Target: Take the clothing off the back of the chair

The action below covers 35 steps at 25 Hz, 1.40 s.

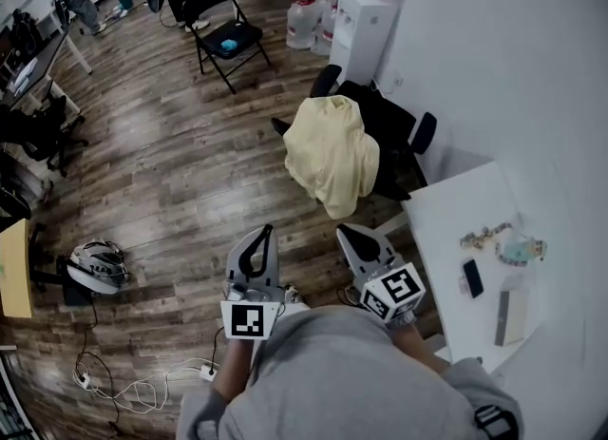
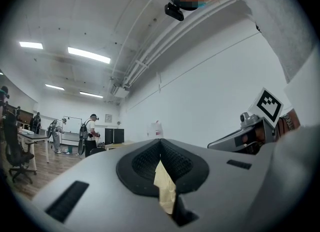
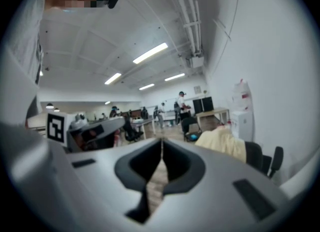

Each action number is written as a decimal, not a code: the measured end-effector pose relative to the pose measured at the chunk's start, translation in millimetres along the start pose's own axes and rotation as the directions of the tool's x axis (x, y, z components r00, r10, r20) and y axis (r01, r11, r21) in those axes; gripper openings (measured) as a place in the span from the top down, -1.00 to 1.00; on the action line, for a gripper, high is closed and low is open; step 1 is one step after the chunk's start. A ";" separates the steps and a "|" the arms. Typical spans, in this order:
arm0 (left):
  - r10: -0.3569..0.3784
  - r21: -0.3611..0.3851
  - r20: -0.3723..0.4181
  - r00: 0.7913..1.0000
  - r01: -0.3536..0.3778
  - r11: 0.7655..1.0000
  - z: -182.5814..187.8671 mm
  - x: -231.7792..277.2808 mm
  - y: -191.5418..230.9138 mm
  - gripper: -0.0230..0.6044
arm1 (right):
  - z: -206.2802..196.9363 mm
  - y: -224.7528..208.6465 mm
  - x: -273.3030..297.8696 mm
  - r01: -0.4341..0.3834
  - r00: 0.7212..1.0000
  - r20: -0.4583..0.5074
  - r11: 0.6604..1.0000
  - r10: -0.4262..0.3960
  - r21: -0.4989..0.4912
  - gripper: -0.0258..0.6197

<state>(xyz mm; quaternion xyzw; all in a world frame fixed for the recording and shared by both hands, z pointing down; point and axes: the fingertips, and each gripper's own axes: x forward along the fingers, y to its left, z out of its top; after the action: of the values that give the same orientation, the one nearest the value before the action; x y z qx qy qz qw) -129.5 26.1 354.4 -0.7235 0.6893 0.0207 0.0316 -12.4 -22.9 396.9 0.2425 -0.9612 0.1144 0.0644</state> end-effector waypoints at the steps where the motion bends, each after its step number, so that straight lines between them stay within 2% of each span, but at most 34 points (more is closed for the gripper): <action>1: -0.005 -0.001 -0.003 1.000 0.005 1.000 -1.4 3.4 5.9 0.82 | -0.1 -0.8 5.3 0.008 1.000 -0.003 1.000 -0.008 0.003 0.81; 7: -0.054 0.002 0.007 0.999 0.054 0.999 -7.9 28.6 27.0 0.82 | -2.2 -14.0 32.8 0.059 0.998 -0.031 0.998 -0.059 0.011 0.81; 17: -0.111 -0.007 -0.018 0.994 0.111 0.994 -15.1 48.5 23.1 0.82 | 5.0 -27.8 40.5 0.094 0.996 -0.012 0.994 -0.094 0.051 0.81; 27: -0.115 0.014 -0.057 0.992 0.116 0.993 -19.6 69.5 20.7 0.82 | 6.2 -57.9 50.1 0.097 0.995 -0.027 0.992 -0.096 0.078 0.81; 35: -0.119 0.013 -0.058 0.991 0.120 0.993 -22.7 119.4 21.3 0.82 | 15.4 -101.1 70.6 0.099 0.995 -0.033 0.991 -0.096 0.094 0.81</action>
<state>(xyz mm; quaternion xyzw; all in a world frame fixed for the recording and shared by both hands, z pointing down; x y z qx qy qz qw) -145.3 -95.5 367.9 -0.7636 0.6454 -0.0075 0.0190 -26.6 -145.2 413.8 0.2902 -0.9407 0.1603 0.0721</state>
